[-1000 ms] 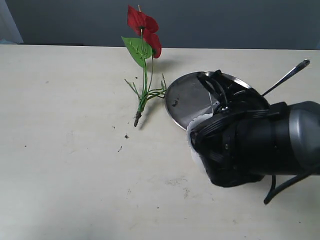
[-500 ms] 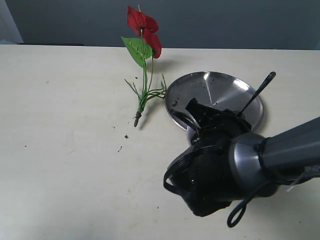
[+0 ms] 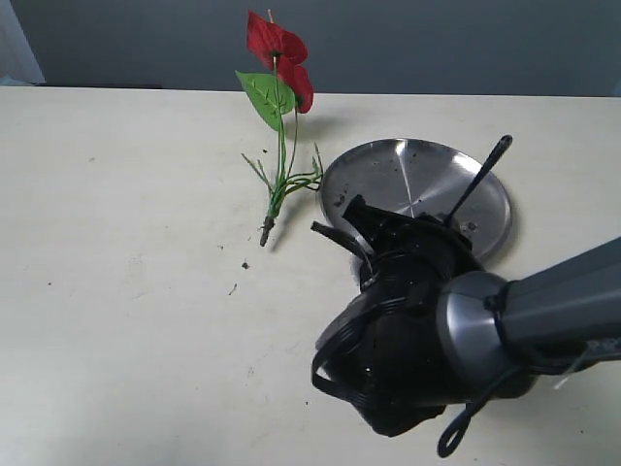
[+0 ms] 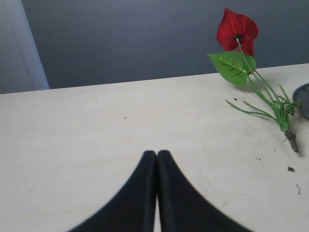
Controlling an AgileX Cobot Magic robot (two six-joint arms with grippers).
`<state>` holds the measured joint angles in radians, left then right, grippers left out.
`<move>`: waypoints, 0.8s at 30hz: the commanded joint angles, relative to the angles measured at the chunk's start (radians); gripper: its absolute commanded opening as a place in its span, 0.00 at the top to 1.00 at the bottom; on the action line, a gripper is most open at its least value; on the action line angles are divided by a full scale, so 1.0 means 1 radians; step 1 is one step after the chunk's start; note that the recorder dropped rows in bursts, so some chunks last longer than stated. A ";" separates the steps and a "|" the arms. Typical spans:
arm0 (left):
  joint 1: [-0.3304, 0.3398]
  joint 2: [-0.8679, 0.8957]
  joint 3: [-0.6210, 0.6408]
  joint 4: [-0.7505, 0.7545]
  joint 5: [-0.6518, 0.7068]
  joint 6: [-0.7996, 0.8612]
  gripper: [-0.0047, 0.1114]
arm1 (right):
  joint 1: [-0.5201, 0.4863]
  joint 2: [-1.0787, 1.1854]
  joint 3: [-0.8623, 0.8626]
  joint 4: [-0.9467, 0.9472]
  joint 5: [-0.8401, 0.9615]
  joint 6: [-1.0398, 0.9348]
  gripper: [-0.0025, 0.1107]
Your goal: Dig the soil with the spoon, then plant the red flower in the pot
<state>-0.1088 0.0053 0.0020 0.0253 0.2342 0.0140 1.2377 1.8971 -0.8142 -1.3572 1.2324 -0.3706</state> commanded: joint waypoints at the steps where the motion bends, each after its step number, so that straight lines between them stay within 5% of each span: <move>1: -0.003 -0.005 -0.002 -0.001 -0.002 -0.004 0.96 | -0.003 -0.040 0.000 -0.018 -0.011 0.008 0.98; 24: -0.003 -0.005 -0.002 -0.001 -0.002 -0.004 0.96 | -0.005 0.020 0.000 -0.054 -0.011 0.041 0.98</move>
<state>-0.1088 0.0053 0.0020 0.0253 0.2342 0.0140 1.2377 1.9294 -0.8142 -1.4004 1.2348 -0.3490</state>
